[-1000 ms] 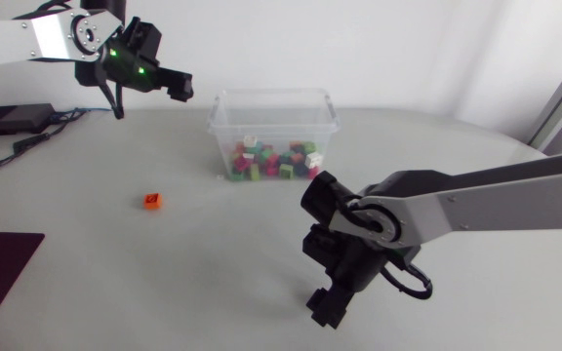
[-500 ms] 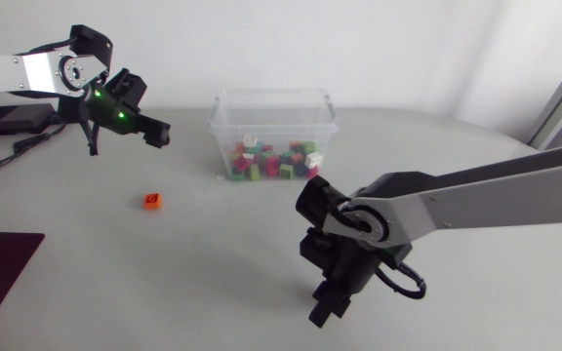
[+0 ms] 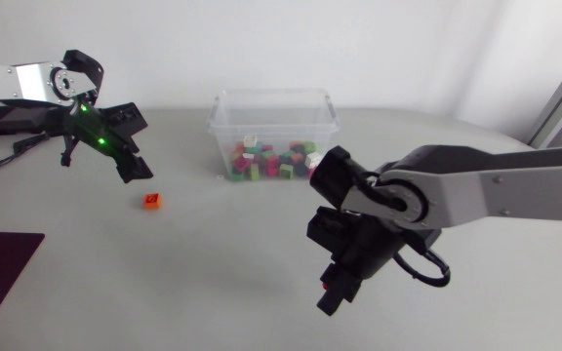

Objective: Place the duplo bricks in the container

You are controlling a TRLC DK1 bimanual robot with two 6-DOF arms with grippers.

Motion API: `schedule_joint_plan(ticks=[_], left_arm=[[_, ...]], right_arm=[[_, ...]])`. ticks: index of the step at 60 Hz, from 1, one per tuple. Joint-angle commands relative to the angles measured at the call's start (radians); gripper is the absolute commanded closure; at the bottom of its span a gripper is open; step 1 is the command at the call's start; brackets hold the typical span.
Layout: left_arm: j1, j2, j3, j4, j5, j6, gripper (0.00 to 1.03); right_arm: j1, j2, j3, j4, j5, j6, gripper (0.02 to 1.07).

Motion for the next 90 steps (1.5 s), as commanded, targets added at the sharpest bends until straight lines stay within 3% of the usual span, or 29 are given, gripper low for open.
schedule_joint_plan(ticks=[1,22,45,63,70,77,86,90], left_arm=[[0.009,0.054,-0.006,-0.058,0.014,0.136,0.06],[0.039,0.154,0.031,-0.130,0.014,0.309,0.07],[0.046,0.249,0.126,-0.169,0.028,0.377,0.09],[0.031,0.306,0.175,-0.218,0.033,0.391,0.26],[0.031,0.313,0.172,-0.219,0.034,0.394,0.27],[0.031,0.319,0.169,-0.219,0.048,0.394,0.48],[0.026,0.322,0.161,-0.219,0.057,0.391,0.95],[0.025,0.310,0.154,-0.221,0.060,0.383,0.96]], right_arm=[[-0.014,-0.046,0.035,-0.013,-0.016,-0.027,0.81],[-0.098,-0.198,0.129,-0.002,-0.098,-0.061,0.81],[-0.114,-0.218,0.198,0.003,-0.151,-0.075,0.81],[-0.164,-0.207,0.256,0.004,-0.189,-0.090,0.81],[-0.180,-0.198,0.286,0.018,-0.203,-0.093,0.81],[-0.191,-0.183,0.312,0.050,-0.207,-0.087,0.81],[-0.203,-0.150,0.319,0.144,-0.209,-0.063,0.81],[-0.220,-0.129,0.322,0.194,-0.220,-0.050,0.80]])
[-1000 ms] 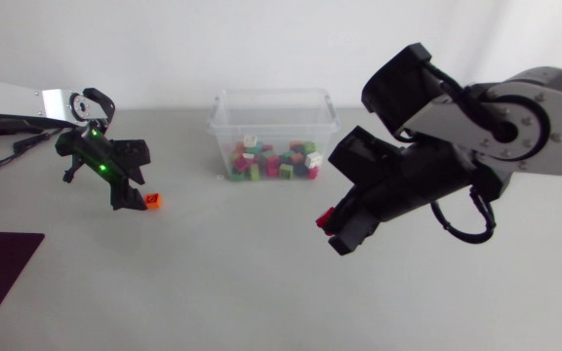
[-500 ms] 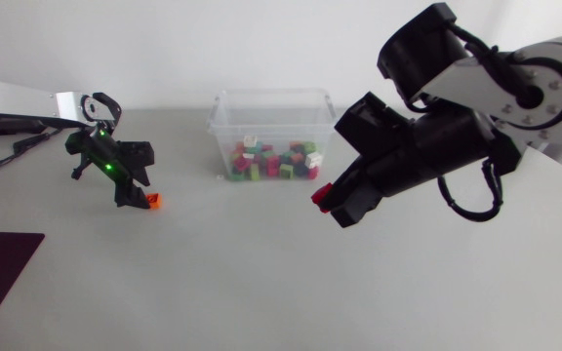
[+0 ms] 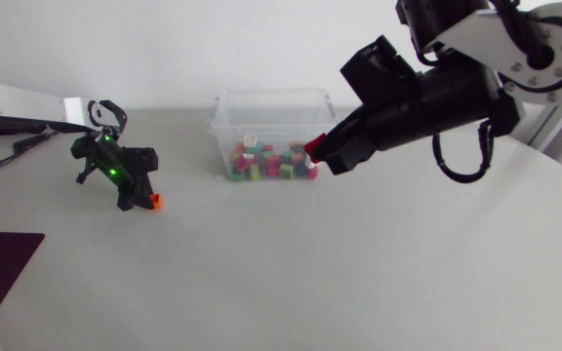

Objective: Place the duplo bricks in the container

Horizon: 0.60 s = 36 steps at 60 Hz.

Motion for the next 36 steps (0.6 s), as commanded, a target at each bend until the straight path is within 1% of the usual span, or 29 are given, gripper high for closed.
schedule_joint_plan(ticks=[1,11,14,19,25,36], left_arm=[[-0.008,0.011,0.002,-0.017,0.014,0.027,0.96],[-0.015,-0.051,-0.011,-0.051,0.040,0.021,0.96],[-0.018,-0.082,-0.021,-0.068,0.051,0.016,0.96],[-0.027,-0.133,-0.038,-0.085,0.065,0.004,0.96],[-0.042,-0.206,-0.064,-0.108,0.100,-0.014,0.96],[-0.087,-0.344,-0.125,-0.114,0.172,-0.085,0.96]], right_arm=[[-0.024,0.046,0.019,0.046,-0.021,0.027,0.80],[-0.080,0.118,0.036,0.148,-0.042,0.051,0.80],[-0.104,0.141,0.041,0.179,-0.063,0.061,0.80],[-0.136,0.178,0.048,0.222,-0.065,0.067,0.80],[-0.175,0.222,0.060,0.290,-0.076,0.079,0.80],[-0.185,0.305,0.088,0.406,-0.071,0.108,0.80]])
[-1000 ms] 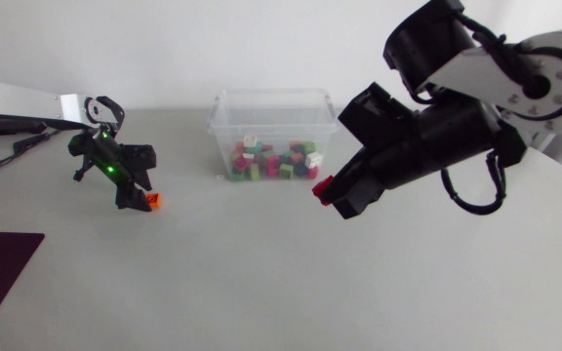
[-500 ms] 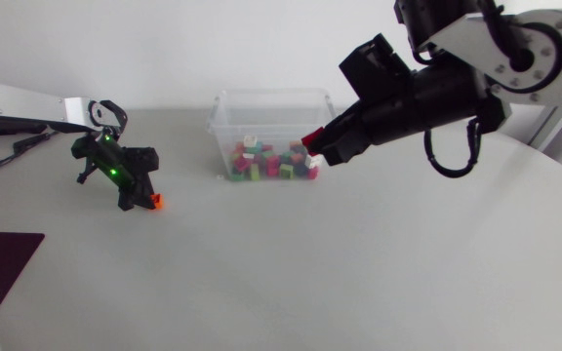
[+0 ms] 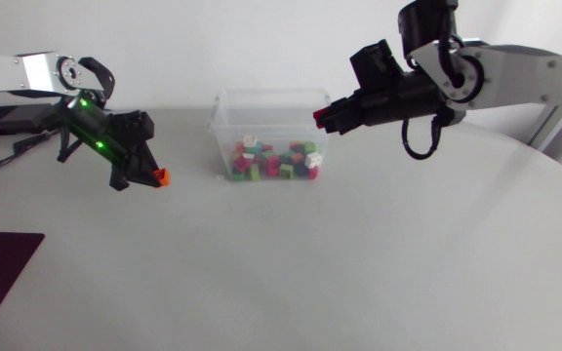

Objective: Place the duplo bricks in the container

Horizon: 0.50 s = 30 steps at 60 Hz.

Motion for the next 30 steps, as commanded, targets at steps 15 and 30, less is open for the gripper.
schedule_joint_plan(ticks=[15,30], left_arm=[[-0.106,-0.199,-0.095,-0.003,0.083,-0.152,0.96],[-0.207,-0.254,-0.061,0.082,0.113,-0.339,0.96]], right_arm=[[0.006,0.146,0.105,0.142,0.027,0.068,0.80],[0.016,0.249,0.156,0.251,0.073,0.079,0.80]])
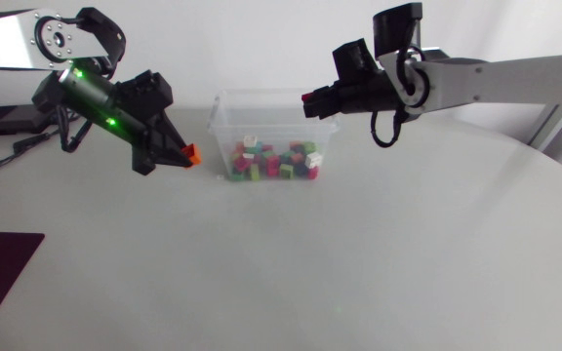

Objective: Place the duplo bricks in the container

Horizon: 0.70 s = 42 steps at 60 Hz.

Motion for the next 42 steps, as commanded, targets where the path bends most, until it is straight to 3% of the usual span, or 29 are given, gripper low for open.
schedule_joint_plan(ticks=[1,9,12,14,18,20,42], left_arm=[[-0.035,-0.026,0.016,0.031,0.015,-0.082,0.96],[-0.081,-0.023,0.033,0.120,0.015,-0.197,0.96],[-0.087,-0.020,0.036,0.163,0.015,-0.239,0.96],[-0.096,-0.018,0.036,0.193,0.015,-0.268,0.96],[-0.107,-0.014,0.034,0.248,0.015,-0.320,0.96],[-0.111,-0.012,0.031,0.273,0.013,-0.337,0.96],[-0.114,0.049,0.048,0.572,-0.016,-0.592,0.96]], right_arm=[[0.012,0.058,0.036,0.042,0.021,0.024,0.80],[0.021,0.127,0.093,0.089,0.067,0.021,0.80],[0.025,0.152,0.113,0.097,0.092,0.023,0.73],[0.026,0.173,0.137,0.092,0.093,0.023,0.60],[0.031,0.193,0.170,0.072,0.101,0.023,0.21],[0.032,0.192,0.173,0.069,0.104,0.023,0.09],[0.003,-0.080,-0.034,0.097,0.115,0.033,0.07]])
